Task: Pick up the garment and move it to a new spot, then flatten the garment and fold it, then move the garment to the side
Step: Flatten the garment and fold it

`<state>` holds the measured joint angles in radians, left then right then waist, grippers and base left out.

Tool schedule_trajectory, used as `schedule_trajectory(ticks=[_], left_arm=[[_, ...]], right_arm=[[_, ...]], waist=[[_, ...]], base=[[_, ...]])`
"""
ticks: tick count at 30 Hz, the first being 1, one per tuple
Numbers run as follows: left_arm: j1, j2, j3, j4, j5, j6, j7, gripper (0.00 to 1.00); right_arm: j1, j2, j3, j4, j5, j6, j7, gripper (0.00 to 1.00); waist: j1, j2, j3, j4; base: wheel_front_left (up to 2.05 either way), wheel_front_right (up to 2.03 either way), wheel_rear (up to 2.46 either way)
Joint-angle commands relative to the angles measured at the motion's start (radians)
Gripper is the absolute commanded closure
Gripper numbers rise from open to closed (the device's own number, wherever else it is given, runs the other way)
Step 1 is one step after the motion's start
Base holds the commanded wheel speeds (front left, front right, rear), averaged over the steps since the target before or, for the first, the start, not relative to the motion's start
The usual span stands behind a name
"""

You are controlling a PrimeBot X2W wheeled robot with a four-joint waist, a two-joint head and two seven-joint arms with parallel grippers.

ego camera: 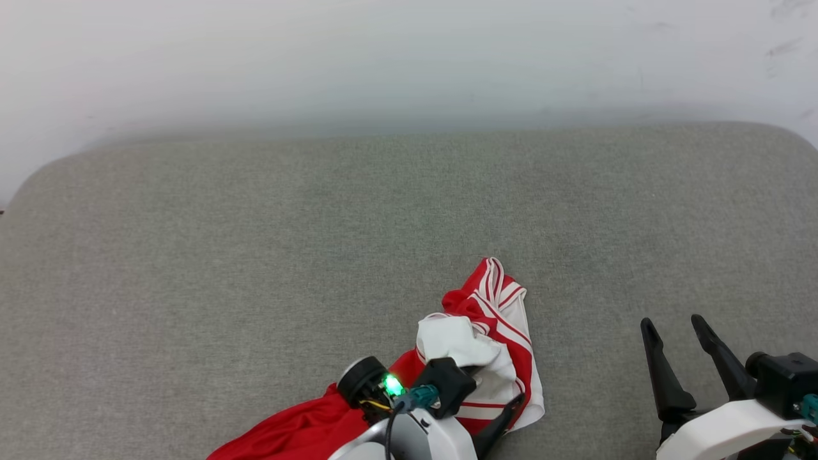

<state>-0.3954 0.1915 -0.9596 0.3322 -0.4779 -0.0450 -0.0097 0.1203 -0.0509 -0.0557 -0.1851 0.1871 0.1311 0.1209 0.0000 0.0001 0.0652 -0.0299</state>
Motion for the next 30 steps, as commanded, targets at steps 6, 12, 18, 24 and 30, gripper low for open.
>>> schedule_trajectory(ticks=[6,12,18,24,30], left_arm=[[0.022,0.040,0.040,-0.078,-0.014,0.039,-0.025,0.00],[-0.014,0.070,0.051,-0.099,-0.041,0.045,0.075,0.00],[-0.073,0.096,0.057,-0.100,-0.039,0.061,0.179,0.00],[-0.140,0.124,0.018,-0.031,-0.061,0.026,0.382,0.55],[-0.173,0.139,0.000,-0.019,-0.073,-0.004,0.454,1.00]], right_arm=[[0.016,0.001,-0.001,0.011,0.015,-0.001,-0.006,0.00],[0.011,0.001,0.005,0.016,0.018,-0.001,-0.009,0.00],[-0.003,0.001,0.017,0.027,0.023,-0.001,-0.015,0.00],[-0.021,0.001,0.028,0.046,0.030,-0.001,-0.024,0.00],[-0.029,0.001,0.028,0.059,0.037,-0.001,-0.033,0.00]], waist=[[0.0000,-0.0001,-0.033,0.022],[0.0000,-0.0001,-0.031,0.023],[0.0000,-0.0001,-0.010,0.003],[0.0000,-0.0001,0.021,-0.025],[0.0000,-0.0001,0.033,-0.039]], base=[[0.00,0.00,0.00],[0.00,0.00,0.00],[0.00,0.00,0.00],[0.00,0.00,0.00],[0.00,0.00,0.00]])
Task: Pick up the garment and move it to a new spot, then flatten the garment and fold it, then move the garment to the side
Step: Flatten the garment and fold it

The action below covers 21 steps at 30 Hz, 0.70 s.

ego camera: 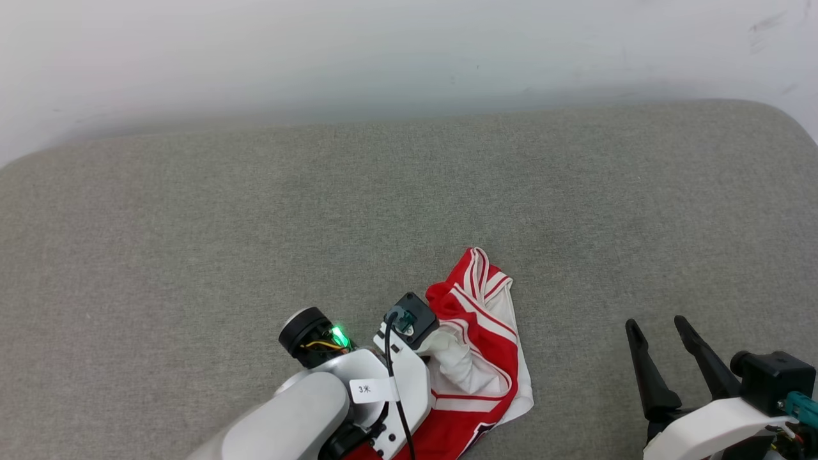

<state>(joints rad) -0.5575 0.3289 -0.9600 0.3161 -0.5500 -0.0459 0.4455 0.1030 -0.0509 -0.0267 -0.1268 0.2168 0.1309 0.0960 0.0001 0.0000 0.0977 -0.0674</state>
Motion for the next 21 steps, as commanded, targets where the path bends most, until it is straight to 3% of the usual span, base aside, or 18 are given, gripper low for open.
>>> schedule_trajectory(ticks=[1,8,21], left_arm=[[-0.014,0.003,0.004,-0.008,-0.001,-0.004,-0.009,1.00],[-0.003,0.028,0.075,-0.067,-0.017,0.041,-0.109,1.00],[0.240,0.167,0.331,-0.101,-0.194,0.248,-0.229,1.00]], right_arm=[[-0.012,0.001,-0.002,0.003,0.008,0.000,-0.009,0.00],[-0.005,0.001,-0.015,0.020,0.014,0.000,-0.011,0.00],[-0.002,0.001,-0.038,0.010,-0.004,0.000,0.015,0.00]], waist=[[-0.0001,0.0000,0.002,-0.001],[-0.0001,0.0000,-0.009,0.018],[-0.0001,0.0000,-0.018,0.077]], base=[[0.00,0.00,0.00],[0.00,0.00,0.00],[0.00,0.00,0.00]])
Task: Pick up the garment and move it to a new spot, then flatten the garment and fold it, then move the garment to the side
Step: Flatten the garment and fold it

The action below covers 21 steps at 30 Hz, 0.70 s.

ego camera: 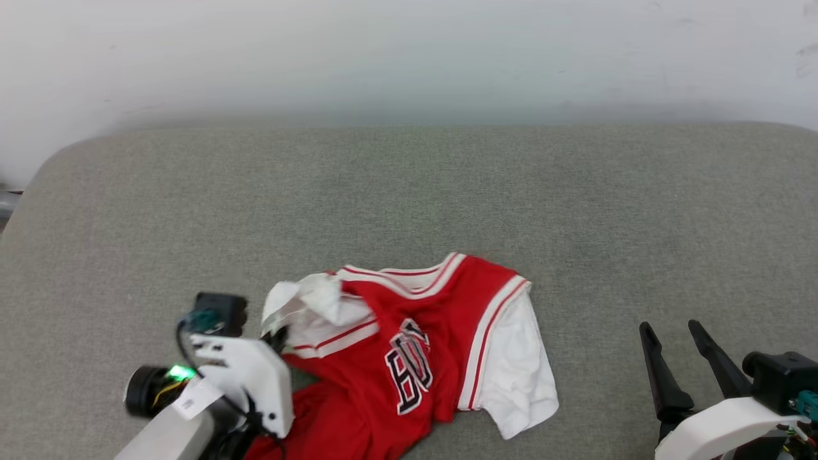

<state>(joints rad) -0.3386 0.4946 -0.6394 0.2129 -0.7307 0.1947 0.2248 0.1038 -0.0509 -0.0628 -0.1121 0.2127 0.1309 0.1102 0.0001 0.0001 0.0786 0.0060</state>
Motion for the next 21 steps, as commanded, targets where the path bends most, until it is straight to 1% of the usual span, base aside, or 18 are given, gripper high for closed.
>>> schedule_trajectory(ticks=[1,4,7,8,9,11,15,21], left_arm=[[0.044,0.009,0.029,0.009,-0.030,0.017,-0.016,1.00],[0.098,0.023,0.074,0.038,-0.074,0.036,-0.041,1.00],[0.131,0.016,0.092,0.078,-0.106,0.024,-0.059,1.00],[0.136,0.012,0.092,0.092,-0.113,0.017,-0.060,0.97],[0.140,0.004,0.089,0.099,-0.121,0.007,-0.061,0.70],[0.139,-0.006,0.087,0.112,-0.125,-0.005,-0.075,0.00],[0.135,-0.023,0.092,0.118,-0.112,-0.011,-0.134,0.00],[0.155,-0.014,0.096,0.062,-0.048,0.021,-0.252,0.00]], right_arm=[[-0.004,0.001,-0.002,-0.008,-0.001,0.000,0.004,0.00],[-0.003,0.001,-0.004,-0.015,-0.008,0.000,0.010,0.00],[-0.002,0.001,-0.004,-0.020,-0.011,0.000,0.019,0.00],[-0.002,0.001,-0.003,-0.021,-0.013,0.000,0.019,0.00],[-0.001,0.001,-0.005,-0.022,-0.014,0.000,0.022,0.00],[0.000,0.001,-0.006,-0.025,-0.019,0.000,0.027,0.00],[0.007,0.001,-0.006,-0.032,-0.027,0.000,0.036,0.00],[0.023,0.001,-0.002,-0.035,-0.031,-0.001,0.052,0.00]], waist=[[-0.0001,-0.0001,0.002,0.006],[-0.0001,-0.0001,0.005,0.015],[-0.0001,-0.0001,0.007,0.022],[-0.0001,-0.0001,0.007,0.023],[-0.0001,-0.0001,0.005,0.025],[-0.0001,-0.0001,0.001,0.029],[-0.0001,-0.0001,-0.015,0.033],[-0.0001,-0.0001,-0.054,0.034]], base=[[0.00,0.00,0.00],[0.00,0.00,0.00],[0.00,0.00,0.00],[0.00,0.00,0.00],[0.00,0.00,0.00],[0.00,0.00,0.00],[0.00,0.00,0.00],[0.00,0.00,0.00]])
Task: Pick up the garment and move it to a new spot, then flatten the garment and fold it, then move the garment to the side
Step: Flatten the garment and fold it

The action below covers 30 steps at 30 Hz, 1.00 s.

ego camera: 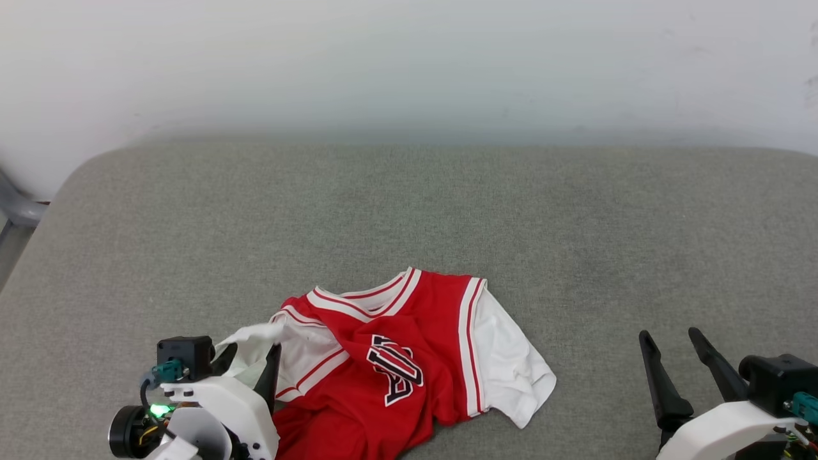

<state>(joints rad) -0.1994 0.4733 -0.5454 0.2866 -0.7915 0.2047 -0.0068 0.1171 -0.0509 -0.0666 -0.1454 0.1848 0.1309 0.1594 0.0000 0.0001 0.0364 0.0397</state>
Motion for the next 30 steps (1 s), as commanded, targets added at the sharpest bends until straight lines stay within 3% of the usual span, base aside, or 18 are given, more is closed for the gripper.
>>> schedule_trajectory(ticks=[1,8,14,20,24,30], left_arm=[[0.019,0.011,0.005,-0.027,0.027,0.020,-0.043,0.00],[0.049,0.032,0.018,-0.160,0.106,0.078,-0.168,0.00],[0.051,0.039,0.021,-0.250,0.152,0.109,-0.208,0.00],[0.058,0.031,0.015,-0.320,0.172,0.134,-0.216,0.00],[0.049,0.015,0.005,-0.336,0.171,0.134,-0.215,0.00],[0.029,0.000,0.000,-0.325,0.165,0.122,-0.222,0.00]], right_arm=[[0.012,0.001,0.002,-0.002,-0.004,0.000,0.005,0.00],[0.024,0.001,0.004,-0.003,-0.010,0.000,0.031,0.00],[0.010,0.001,0.013,0.020,-0.018,0.000,0.068,0.00],[-0.049,0.001,0.052,0.114,-0.027,0.000,0.251,0.00],[-0.114,-0.038,0.119,0.187,0.000,-0.001,0.406,0.00],[-0.208,-0.071,0.165,0.264,0.012,-0.001,0.463,0.00]], waist=[[0.0000,-0.0001,-0.019,0.000],[0.0000,-0.0001,-0.041,0.006],[0.0000,-0.0001,-0.036,0.029],[0.0000,-0.0001,-0.014,0.077],[0.0000,-0.0001,0.014,0.128],[0.0000,-0.0001,0.051,0.172]], base=[[0.00,0.00,0.00],[0.00,0.00,0.00],[0.00,0.00,0.00],[0.00,0.00,0.00],[0.00,0.00,0.00],[0.00,0.00,0.00]])
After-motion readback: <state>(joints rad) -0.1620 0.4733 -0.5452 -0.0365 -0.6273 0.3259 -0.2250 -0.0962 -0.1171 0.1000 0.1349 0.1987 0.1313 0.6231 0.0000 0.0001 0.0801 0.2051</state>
